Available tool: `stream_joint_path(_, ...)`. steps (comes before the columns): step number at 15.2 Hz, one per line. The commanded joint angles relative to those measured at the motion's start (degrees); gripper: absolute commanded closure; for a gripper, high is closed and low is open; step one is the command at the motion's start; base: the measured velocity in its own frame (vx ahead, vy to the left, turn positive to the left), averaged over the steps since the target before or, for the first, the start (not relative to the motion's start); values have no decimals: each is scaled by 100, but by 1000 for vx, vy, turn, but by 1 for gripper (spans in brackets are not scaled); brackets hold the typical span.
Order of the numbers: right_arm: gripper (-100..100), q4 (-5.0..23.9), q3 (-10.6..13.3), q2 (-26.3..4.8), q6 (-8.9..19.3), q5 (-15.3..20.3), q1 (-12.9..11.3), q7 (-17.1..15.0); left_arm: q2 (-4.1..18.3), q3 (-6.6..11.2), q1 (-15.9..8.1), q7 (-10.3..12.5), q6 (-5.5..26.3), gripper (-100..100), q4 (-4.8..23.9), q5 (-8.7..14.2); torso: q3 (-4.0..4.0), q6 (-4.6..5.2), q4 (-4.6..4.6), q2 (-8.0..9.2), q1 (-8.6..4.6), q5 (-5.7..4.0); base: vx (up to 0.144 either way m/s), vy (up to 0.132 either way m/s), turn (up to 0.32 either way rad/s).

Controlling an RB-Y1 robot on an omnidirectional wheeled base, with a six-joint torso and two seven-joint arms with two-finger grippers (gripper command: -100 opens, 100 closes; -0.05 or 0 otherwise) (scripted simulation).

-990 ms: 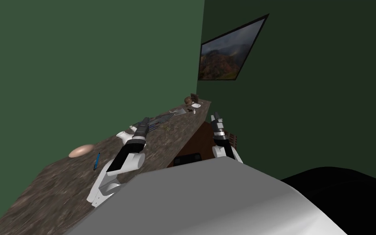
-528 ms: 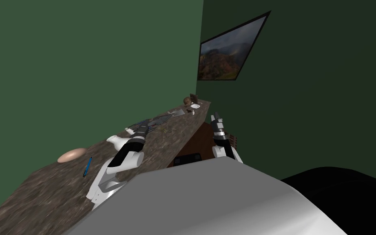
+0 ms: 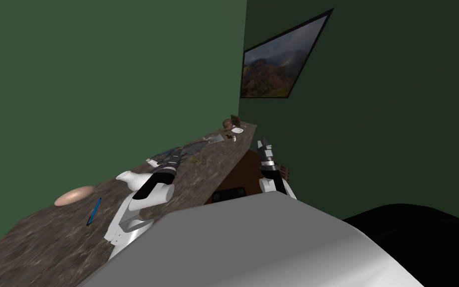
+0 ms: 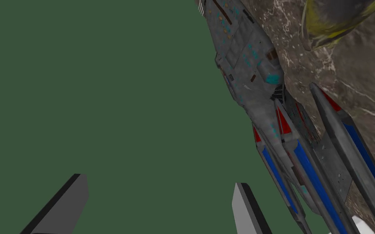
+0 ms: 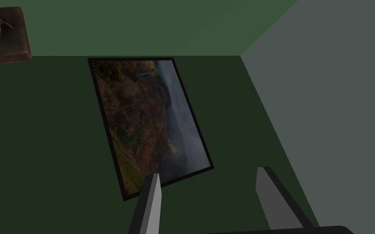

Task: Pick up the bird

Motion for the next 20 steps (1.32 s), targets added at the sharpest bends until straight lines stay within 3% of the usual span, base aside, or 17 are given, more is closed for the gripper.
stream_joint_path(1,0,0,0,0,0,0,0,0,50,75,-56,-48,286,-100,76,33,0,0,0,0,0,0,59,-69,1)
stream_joint_path(20,0,0,0,0,0,0,0,0,144,369,-256,-289,2276,-100,484,150,-2,0,-1,-3,2,1,61,-56,1)
